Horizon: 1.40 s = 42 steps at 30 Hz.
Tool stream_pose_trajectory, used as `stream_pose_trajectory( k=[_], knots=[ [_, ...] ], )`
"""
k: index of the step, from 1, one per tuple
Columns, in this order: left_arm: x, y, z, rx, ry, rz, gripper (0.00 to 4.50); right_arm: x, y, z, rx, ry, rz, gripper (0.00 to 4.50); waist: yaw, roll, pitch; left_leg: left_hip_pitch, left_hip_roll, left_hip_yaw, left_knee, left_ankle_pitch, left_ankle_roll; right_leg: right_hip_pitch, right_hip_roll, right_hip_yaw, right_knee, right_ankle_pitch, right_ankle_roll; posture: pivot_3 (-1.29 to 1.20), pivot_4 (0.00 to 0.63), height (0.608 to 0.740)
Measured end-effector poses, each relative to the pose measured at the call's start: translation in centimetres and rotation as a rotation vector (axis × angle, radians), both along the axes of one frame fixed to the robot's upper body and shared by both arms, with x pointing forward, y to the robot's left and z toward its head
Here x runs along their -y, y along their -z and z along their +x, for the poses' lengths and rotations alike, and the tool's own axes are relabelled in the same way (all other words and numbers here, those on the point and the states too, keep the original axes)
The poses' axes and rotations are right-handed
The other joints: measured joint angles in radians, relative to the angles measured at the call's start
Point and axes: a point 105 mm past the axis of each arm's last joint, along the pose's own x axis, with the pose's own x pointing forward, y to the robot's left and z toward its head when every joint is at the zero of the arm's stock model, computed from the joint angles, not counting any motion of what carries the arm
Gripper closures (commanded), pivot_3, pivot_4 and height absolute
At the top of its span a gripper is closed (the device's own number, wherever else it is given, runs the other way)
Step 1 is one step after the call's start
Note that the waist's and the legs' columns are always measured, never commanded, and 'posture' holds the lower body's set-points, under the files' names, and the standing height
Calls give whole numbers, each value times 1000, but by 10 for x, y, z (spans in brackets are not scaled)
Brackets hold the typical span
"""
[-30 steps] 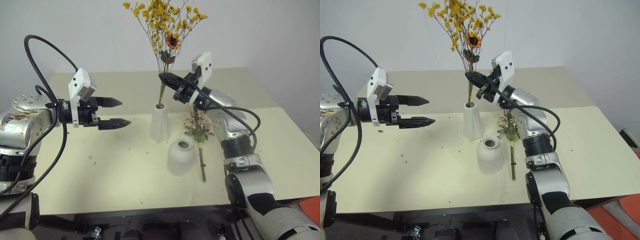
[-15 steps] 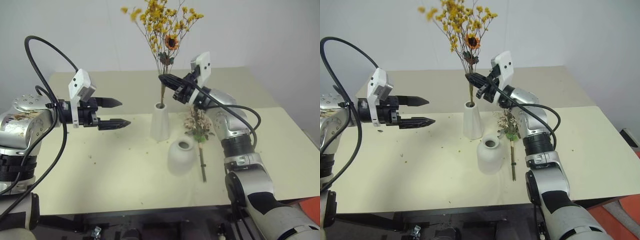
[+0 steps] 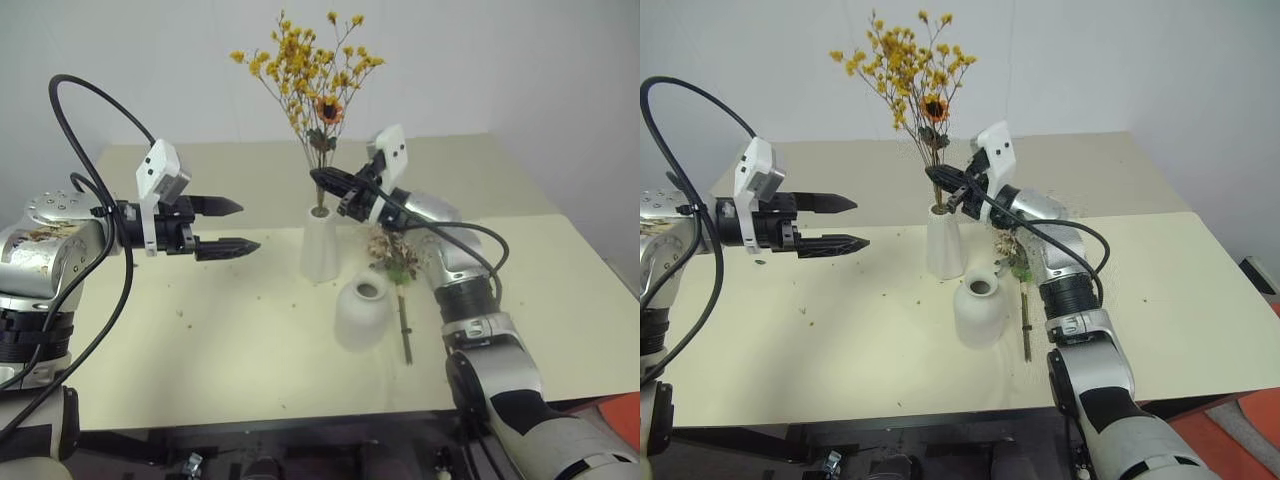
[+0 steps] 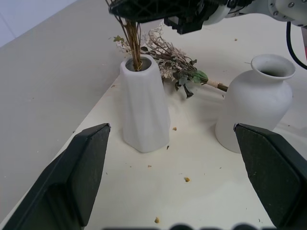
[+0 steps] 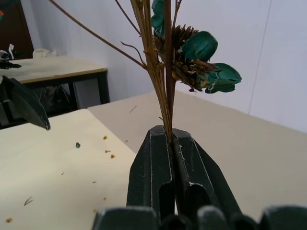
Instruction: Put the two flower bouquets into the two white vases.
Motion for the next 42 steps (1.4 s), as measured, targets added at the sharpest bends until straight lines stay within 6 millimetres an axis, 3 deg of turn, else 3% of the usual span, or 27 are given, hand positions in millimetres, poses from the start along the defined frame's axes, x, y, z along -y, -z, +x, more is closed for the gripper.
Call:
stream_pose_trajectory(
  k=[9, 13, 20, 27, 33, 39, 42],
  knots=[
    [1, 1, -2, 1, 4, 8, 0, -1, 19, 2, -28, 1, -21, 4461, -1, 0, 0, 0, 0, 0, 0, 0, 0, 0, 0, 0, 0, 0, 0, 0, 150, 740],
    [1, 2, -2, -5, 1, 8, 0, 0, 34, 1, -54, -7, -34, 3416, 0, 0, 0, 0, 0, 0, 0, 0, 0, 0, 0, 0, 0, 0, 0, 0, 150, 740],
    [2, 2, -2, -5, 4, 6, 0, 11, 30, -10, 13, -26, -118, 1104, 0, 0, 0, -1, 0, 0, 0, 0, 0, 0, 0, 0, -1, -1, 1, 0, 150, 740],
    [10, 5, -1, -17, 40, -12, 0, 35, 17, -29, 39, -42, -286, 1104, 6, 0, 0, -1, 0, 0, 0, 0, 0, 0, 0, 0, -1, -1, 2, 0, 150, 740],
    [18, 9, -1, -32, 86, -20, 0, 77, 22, -46, -31, -6, -449, 1104, 19, 0, 0, -2, 0, 0, 0, 0, 0, 0, 0, 0, -2, -1, 2, 0, 150, 740],
    [26, 12, -2, -45, 132, -35, 0, 116, 27, -60, -239, 102, -551, 1104, 25, -1, 0, -2, 0, 0, 0, 0, 0, 0, 0, 0, -3, -1, 2, 0, 150, 740],
    [32, 13, -3, -47, 160, -42, 0, 128, 33, -61, -460, 198, -550, 1104, 24, -1, 0, -2, 0, 0, 0, 0, 0, 0, 0, 0, -3, -1, 2, 0, 150, 740]
  ],
)
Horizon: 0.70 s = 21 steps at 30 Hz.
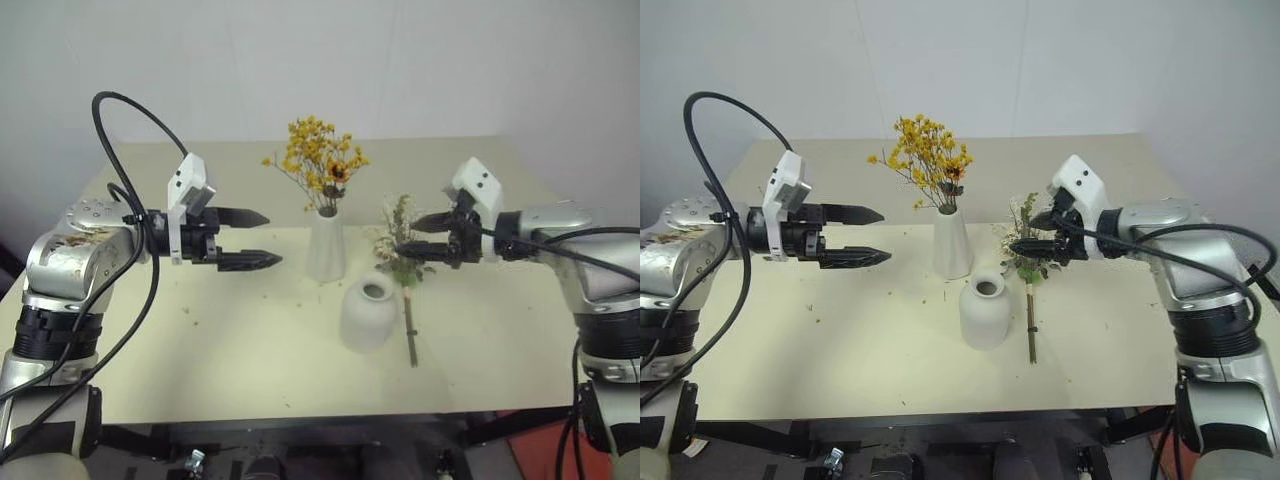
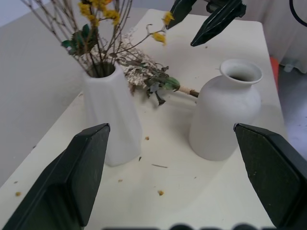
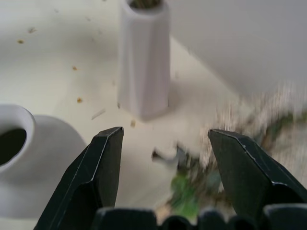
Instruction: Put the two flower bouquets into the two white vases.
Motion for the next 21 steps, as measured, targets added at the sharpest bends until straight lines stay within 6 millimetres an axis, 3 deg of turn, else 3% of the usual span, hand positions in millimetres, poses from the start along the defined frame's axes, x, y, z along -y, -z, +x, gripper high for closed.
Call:
stream_pose_trajectory(
  k=[6, 10, 21],
  knots=[
    [12, -3, 0, 15, 58, -13, 0, 3, 3, -4, -317, 182, -24, 1104, 2, 0, 0, -1, 0, 0, 0, 0, 0, -1, 0, 0, -1, 0, 0, 0, 150, 740],
    [15, -2, -1, 16, 85, -15, 0, 4, 26, 3, -460, 255, -91, 1104, 1, 0, 0, -4, 0, 0, 0, 0, 0, -2, -1, 0, -2, 0, 0, 0, 150, 740],
    [17, -9, -2, 33, 109, -19, 0, -16, 70, 13, -645, 313, -240, 1104, -1, 0, 0, -11, 0, 0, 1, 0, 0, -13, 0, 0, 4, 3, -5, 0, 150, 740]
  ],
)
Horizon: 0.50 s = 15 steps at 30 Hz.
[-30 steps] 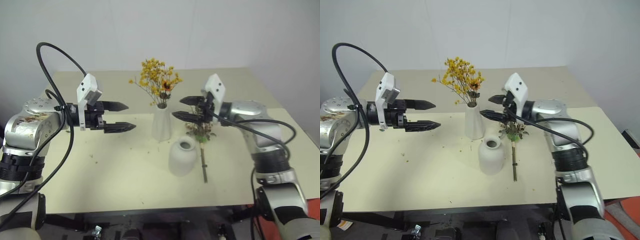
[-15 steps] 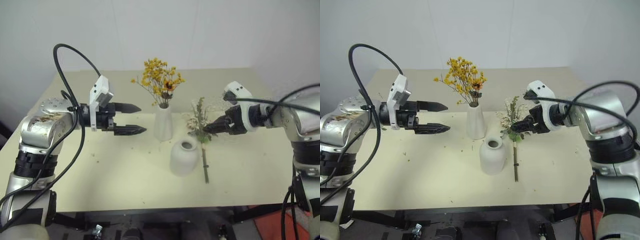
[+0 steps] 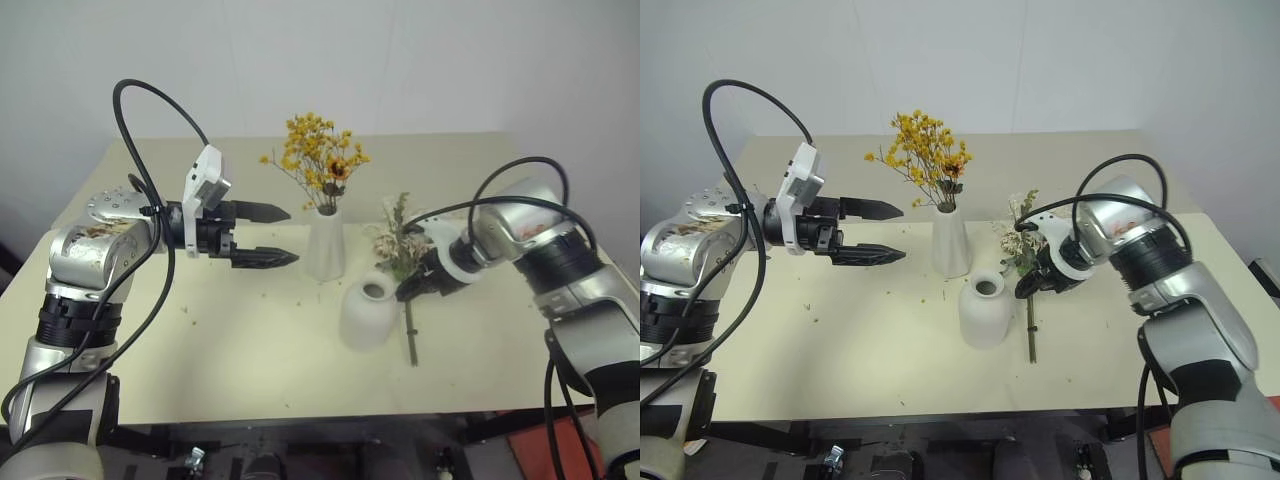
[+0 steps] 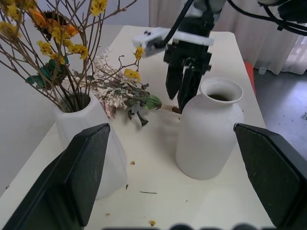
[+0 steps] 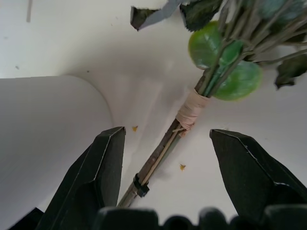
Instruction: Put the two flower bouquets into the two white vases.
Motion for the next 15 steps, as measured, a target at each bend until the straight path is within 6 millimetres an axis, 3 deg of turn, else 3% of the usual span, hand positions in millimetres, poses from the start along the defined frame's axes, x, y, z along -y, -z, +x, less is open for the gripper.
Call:
stream_pose_trajectory(
  k=[5, 9, 12, 15],
  knots=[
    [0, 4, -3, -2, -6, 1, 0, -11, 7, 2, -29, -22, -64, 1104, 1, 0, 0, 0, 0, 0, 0, 0, 0, 0, 0, 0, 0, 0, 0, 0, 150, 740],
    [0, 8, -6, -13, -15, -14, 0, -8, 21, 6, -49, -14, -123, 1104, 1, 0, 0, 0, 0, 0, 0, 0, 0, 0, 0, 0, 0, 0, 0, 0, 150, 740],
    [-1, 9, -7, -16, -28, -18, 0, -4, 24, 11, -32, -20, -149, 1689, 1, 0, 0, 0, 0, 0, 0, 0, 0, 0, 0, 0, 0, 0, 0, 0, 150, 740],
    [-3, 6, -7, -1, -39, -20, 0, 0, 25, 14, -15, -25, -173, 2756, 1, 0, 0, 1, 0, 0, 1, 0, 0, 0, 0, 0, 1, 0, 1, 0, 150, 740]
  ],
)
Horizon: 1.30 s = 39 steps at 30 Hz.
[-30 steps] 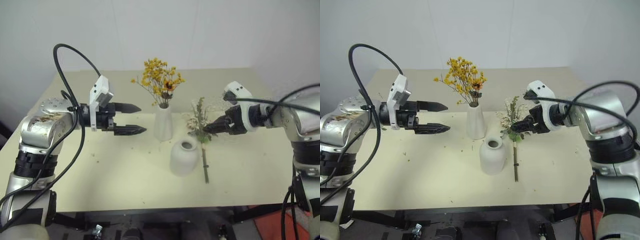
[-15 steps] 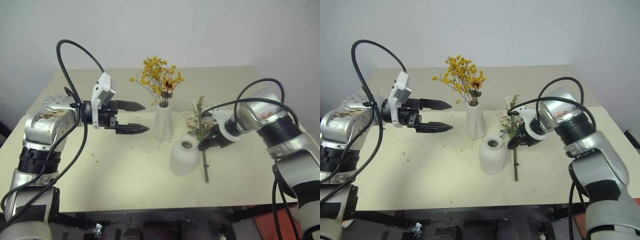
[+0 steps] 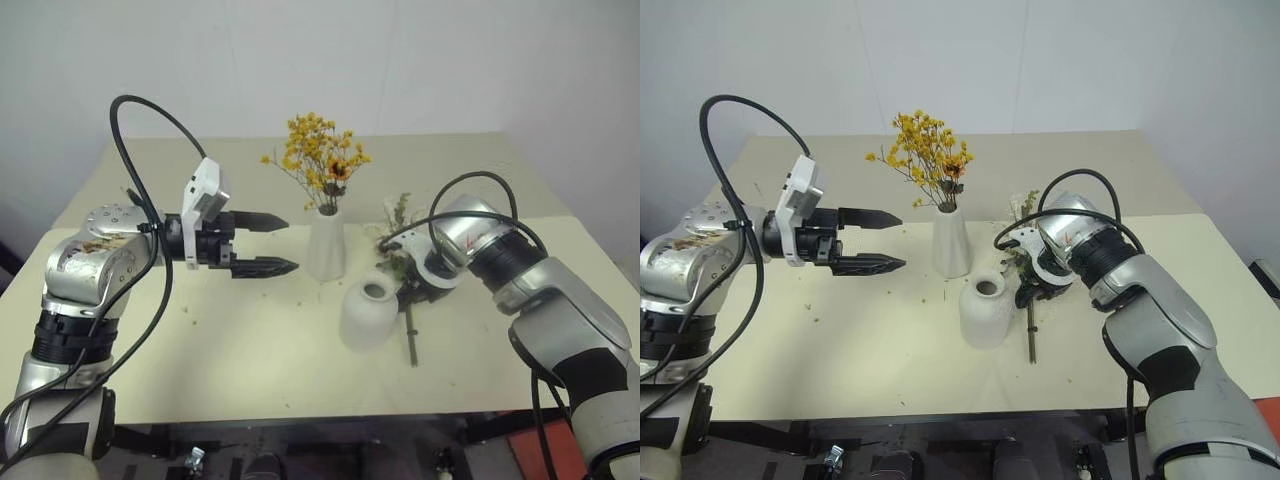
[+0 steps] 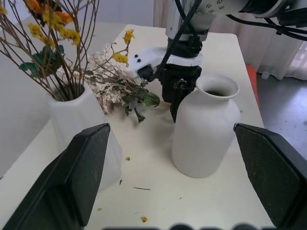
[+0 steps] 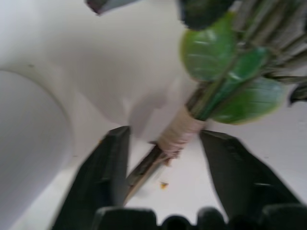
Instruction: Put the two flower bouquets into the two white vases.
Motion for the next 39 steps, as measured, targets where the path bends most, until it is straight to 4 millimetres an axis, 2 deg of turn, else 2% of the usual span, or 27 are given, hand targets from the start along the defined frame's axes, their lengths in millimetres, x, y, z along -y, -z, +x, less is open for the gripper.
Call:
stream_pose_trajectory(
  k=[4, 5, 13, 17, 19, 22, 23, 24, 28, 31, 35, 39],
  knots=[
    [0, -1, 0, 7, -6, 0, 0, 7, -1, 5, 23, 6, -7, 4075, -1, 0, 0, 0, 0, 0, 0, 0, 0, 0, 0, 0, 0, 0, 0, 0, 150, 740],
    [0, -1, 0, 7, -7, 0, 0, 9, -1, 7, 33, 11, -9, 4275, -1, 0, 0, 0, 0, 0, 0, 0, 0, 0, 0, 0, 0, 0, 0, 0, 150, 740],
    [0, -2, 0, 5, -2, -2, 0, 44, -11, 21, 112, 219, 41, 4274, 2, 0, 0, -1, 0, 0, 0, 0, 0, 0, 0, 0, -1, 3, -4, 0, 150, 740],
    [0, -4, 0, 4, 10, -4, 0, 62, -27, 28, 200, 367, 143, 4274, 2, 0, 0, -1, 0, 0, 0, 0, 0, 0, 0, 0, 0, 3, -5, 0, 150, 740],
    [0, -6, 0, 4, 19, -4, 0, 71, -41, 33, 270, 433, 235, 4274, 2, 0, 0, -1, 0, 0, 0, 0, 0, 0, 0, 0, -1, 3, -5, 0, 150, 740],
    [0, -7, 0, 0, 31, -5, 0, 84, -61, 44, 470, 465, 374, 4274, 2, 0, 0, -1, -1, 0, -1, 0, 0, 1, -1, 0, -1, 3, -4, 0, 150, 740],
    [1, -7, 0, -6, 39, -2, 0, 88, -68, 46, 583, 464, 421, 4274, 1, 0, 0, -1, 0, 0, -1, 0, 0, 1, 0, 0, -1, 3, -4, 0, 150, 740],
    [1, -6, 0, -8, 42, -1, 0, 89, -70, 46, 624, 467, 445, 4274, 0, 0, 0, -1, -1, 0, -1, 0, 0, 0, 0, 1, -1, 3, -4, 0, 150, 740],
    [4, -6, 0, -18, 67, 7, 0, 80, -88, 35, 832, 389, 619, 4274, -1, 0, 0, 0, 0, 0, 0, 0, 0, 0, 0, 1, 0, 3, -4, 0, 150, 740],
    [5, -7, -1, -18, 80, 6, 0, 70, -113, 16, 984, 267, 782, 4274, 1, 0, 0, 0, 0, 0, 0, 0, 0, 1, 0, 1, 0, 3, -4, 0, 150, 740],
    [6, -8, -4, -25, 109, -2, 0, 58, -138, -9, 1054, 98, 974, 4274, 0, 0, 0, 0, 0, 0, 0, 0, 0, 1, 0, 1, 0, 3, -4, 0, 150, 740],
    [8, -11, -10, -14, 165, -41, 0, 39, -161, -35, 1082, -104, 1075, 4274, -1, 0, 0, 0, 0, 0, 0, 0, 0, 1, 0, 1, 0, 3, -4, 0, 150, 740]
  ],
)
